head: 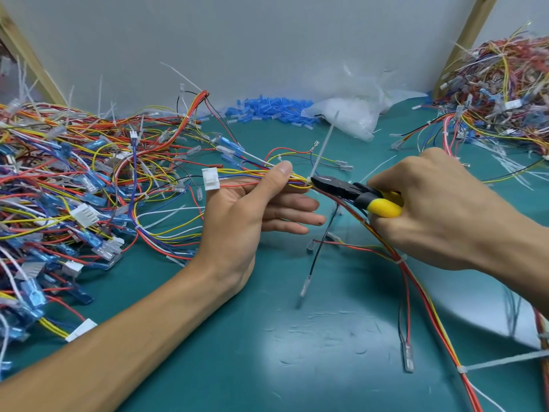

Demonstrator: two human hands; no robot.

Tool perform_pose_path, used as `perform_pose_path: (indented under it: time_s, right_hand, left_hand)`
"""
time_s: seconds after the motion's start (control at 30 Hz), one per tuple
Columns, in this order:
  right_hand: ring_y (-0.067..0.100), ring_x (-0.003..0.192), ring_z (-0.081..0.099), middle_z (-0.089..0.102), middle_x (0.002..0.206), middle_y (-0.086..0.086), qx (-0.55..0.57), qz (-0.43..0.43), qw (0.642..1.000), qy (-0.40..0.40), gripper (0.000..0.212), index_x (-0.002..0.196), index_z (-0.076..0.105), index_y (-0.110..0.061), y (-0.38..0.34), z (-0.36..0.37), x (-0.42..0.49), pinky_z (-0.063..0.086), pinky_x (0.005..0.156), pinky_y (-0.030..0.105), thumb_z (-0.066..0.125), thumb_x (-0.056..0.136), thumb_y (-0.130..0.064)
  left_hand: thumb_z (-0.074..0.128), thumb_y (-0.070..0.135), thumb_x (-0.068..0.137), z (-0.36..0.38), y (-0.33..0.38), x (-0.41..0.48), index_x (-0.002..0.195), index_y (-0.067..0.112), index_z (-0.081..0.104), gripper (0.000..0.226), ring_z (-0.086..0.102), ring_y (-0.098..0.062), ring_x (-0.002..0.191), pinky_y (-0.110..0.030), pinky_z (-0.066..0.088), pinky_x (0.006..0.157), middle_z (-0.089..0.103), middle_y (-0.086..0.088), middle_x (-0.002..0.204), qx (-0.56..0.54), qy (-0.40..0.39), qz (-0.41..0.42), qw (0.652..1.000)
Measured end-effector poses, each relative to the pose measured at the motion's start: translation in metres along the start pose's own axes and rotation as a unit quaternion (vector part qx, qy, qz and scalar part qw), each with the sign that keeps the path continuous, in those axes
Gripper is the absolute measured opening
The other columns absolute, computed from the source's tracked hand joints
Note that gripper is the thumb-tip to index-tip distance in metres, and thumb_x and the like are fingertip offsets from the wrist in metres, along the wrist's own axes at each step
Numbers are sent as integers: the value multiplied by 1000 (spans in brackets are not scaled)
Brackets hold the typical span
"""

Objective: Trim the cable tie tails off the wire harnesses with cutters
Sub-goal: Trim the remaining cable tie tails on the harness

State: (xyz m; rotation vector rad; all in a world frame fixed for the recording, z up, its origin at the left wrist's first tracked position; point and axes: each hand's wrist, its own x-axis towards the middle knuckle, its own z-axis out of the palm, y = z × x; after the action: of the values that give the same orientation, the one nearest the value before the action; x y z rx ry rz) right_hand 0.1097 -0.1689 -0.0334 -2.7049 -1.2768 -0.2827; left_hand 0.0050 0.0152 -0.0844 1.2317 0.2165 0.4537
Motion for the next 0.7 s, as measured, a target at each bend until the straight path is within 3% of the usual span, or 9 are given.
perform_pose_path:
  time_s: [0.23, 0.37, 0.57, 0.7]
  right_hand:
    - [30, 53, 33, 36, 49, 7, -17, 3, 1000, 6, 24, 61, 44, -16, 2, 3, 2, 30, 49, 35, 50, 69, -38]
    - [30, 55, 42, 42, 50, 4, -45, -2, 999, 9, 25, 68, 50, -15, 4, 4, 2, 32, 51, 32, 48, 69, -40]
    - [35, 59, 46, 44, 54, 1, -40, -27, 999, 23, 22, 71, 44, -19, 3, 8, 1, 26, 51, 31, 46, 69, -41]
    - [40, 67, 48, 48, 62, 0, -29, -45, 998, 23, 18, 72, 39, -22, 2, 13, 2, 25, 53, 33, 43, 69, -40]
  left_hand:
    - [62, 23, 101, 0, -1, 0, 84, -3, 68, 31, 78, -33, 67, -23, 57, 48, 76, -20, 77, 0, 6, 9, 1000]
    - [62, 22, 102, 0, -1, 0, 75, 7, 71, 33, 78, -33, 68, -23, 57, 48, 76, -21, 77, 1, 4, 19, 1000]
    - [61, 22, 104, 1, -1, 0, 71, 19, 75, 35, 78, -35, 71, -25, 57, 48, 77, -21, 79, 9, -5, 29, 1000]
    - [60, 24, 104, 1, -3, 0, 75, 16, 77, 34, 78, -35, 75, -26, 58, 49, 78, -21, 83, 23, -13, 37, 999]
